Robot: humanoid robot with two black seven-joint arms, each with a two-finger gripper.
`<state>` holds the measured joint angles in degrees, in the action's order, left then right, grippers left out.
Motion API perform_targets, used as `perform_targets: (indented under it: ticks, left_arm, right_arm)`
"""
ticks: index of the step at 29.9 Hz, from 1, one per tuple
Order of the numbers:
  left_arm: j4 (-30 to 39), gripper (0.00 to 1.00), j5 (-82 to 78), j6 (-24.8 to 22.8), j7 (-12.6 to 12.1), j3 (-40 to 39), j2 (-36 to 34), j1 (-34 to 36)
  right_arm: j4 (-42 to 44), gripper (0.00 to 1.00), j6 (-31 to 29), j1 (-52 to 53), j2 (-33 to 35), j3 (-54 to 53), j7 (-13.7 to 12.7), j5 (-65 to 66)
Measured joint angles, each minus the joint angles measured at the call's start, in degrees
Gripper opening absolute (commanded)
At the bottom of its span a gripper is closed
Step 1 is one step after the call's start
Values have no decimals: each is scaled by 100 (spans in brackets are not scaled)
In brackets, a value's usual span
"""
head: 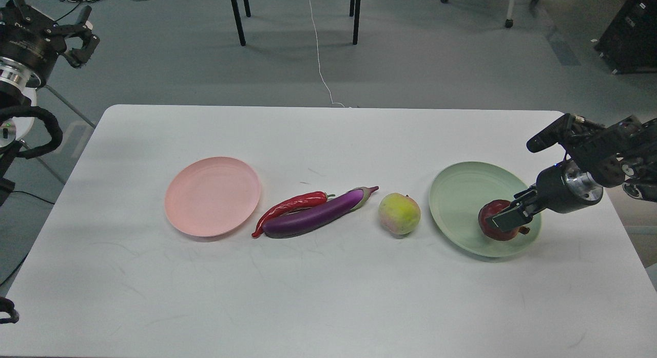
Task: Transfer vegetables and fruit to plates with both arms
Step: 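Carry the pomegranate onto the green plate and release it, then move the right gripper to the yellow-green peach and grasp it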
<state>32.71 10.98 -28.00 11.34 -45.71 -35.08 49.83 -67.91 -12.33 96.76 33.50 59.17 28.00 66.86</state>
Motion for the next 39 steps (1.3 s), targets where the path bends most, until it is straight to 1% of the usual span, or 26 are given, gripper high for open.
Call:
perform_targets:
  ticks: [2,7,10,13,21,32,39]
  left_arm:
    - [0,98,0,0,0,-6,-5,0]
    - [0,98,0,0,1,-17,3,0]
    - [0,98,0,0,1,-18,7,0]
    - [-4,98,0,0,1,-18,3,0]
    - [-5,98,0,0,1,-17,-67,0]
    - [-5,98,4,0,8,-21,-92,-8]
    - [-7,98,8,0,17,-26,-118,-9]
  right_arm:
    - [-18,96,-64,65,-3,-221,0,-4]
    - [16,96,-289,-37,-80,-1228,0,-7]
    - [29,96,-362,-194,-307,-1476,0,17]
    - [105,95,-371,-336,-660,-1527,0,39]
    - [461,95,-361,-547,-1299,-1548,0,46]
    - [1003,95,-369,-886,-1696,-1520,0,69]
    - [1172,92,-366,-1142,-1859,-1522,0,65]
